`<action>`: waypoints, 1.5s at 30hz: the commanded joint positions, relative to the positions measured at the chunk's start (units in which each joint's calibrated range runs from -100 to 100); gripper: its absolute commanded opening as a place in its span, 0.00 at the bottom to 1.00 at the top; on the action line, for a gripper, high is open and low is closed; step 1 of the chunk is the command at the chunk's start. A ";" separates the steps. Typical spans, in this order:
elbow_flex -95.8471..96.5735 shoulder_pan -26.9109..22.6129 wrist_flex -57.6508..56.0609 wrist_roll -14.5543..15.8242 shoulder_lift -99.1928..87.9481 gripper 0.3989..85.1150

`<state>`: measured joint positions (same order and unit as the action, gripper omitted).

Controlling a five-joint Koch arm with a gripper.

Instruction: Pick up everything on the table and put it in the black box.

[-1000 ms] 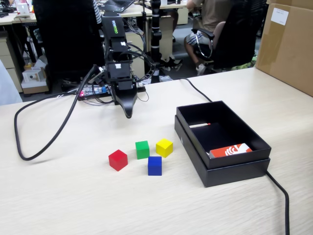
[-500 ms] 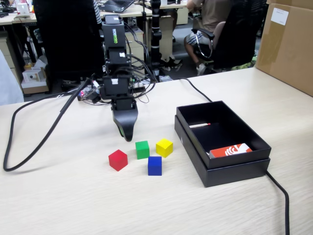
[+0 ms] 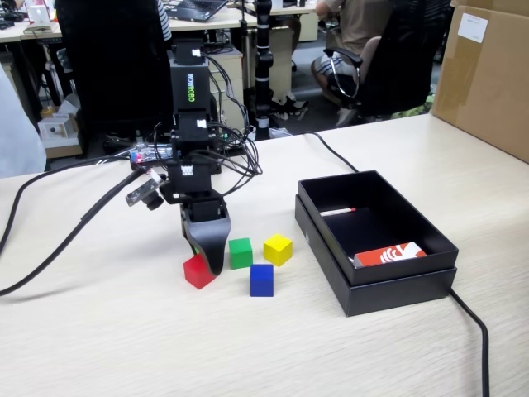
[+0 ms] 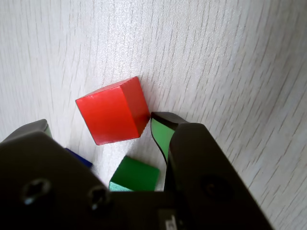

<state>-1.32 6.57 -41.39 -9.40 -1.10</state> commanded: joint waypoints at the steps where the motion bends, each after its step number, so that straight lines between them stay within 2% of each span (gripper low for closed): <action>1: -4.12 0.29 -0.47 -0.88 0.12 0.47; 5: -4.84 0.88 -0.47 -1.32 2.31 0.27; 8: -4.39 1.22 -0.47 -1.71 3.22 0.24; 9: -3.39 1.22 -0.47 -1.66 3.11 0.14; 11: -2.30 1.32 -0.47 -1.61 0.58 0.12; 15: -0.22 0.93 -1.16 -1.37 -11.35 0.12; 18: 0.78 -1.22 -2.11 -0.68 -22.25 0.12; 20: 0.69 -6.84 -2.29 2.00 -30.63 0.12; 22: -0.49 -10.21 -2.29 3.81 -30.86 0.12; 23: -2.48 -13.38 -2.29 6.20 -28.56 0.12; 27: -9.28 -18.95 -2.29 9.82 -18.92 0.12; 28: -16.26 -21.93 -2.29 11.72 -10.43 0.12; 31: -22.79 -23.79 -2.29 13.09 -2.51 0.12; 40: -28.59 -24.86 -2.29 14.31 17.11 0.13; 41: -28.41 -24.81 -2.29 14.51 17.91 0.14; 45: -24.97 -23.83 -2.29 14.51 13.89 0.41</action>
<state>-25.51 -18.00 -43.48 5.10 18.32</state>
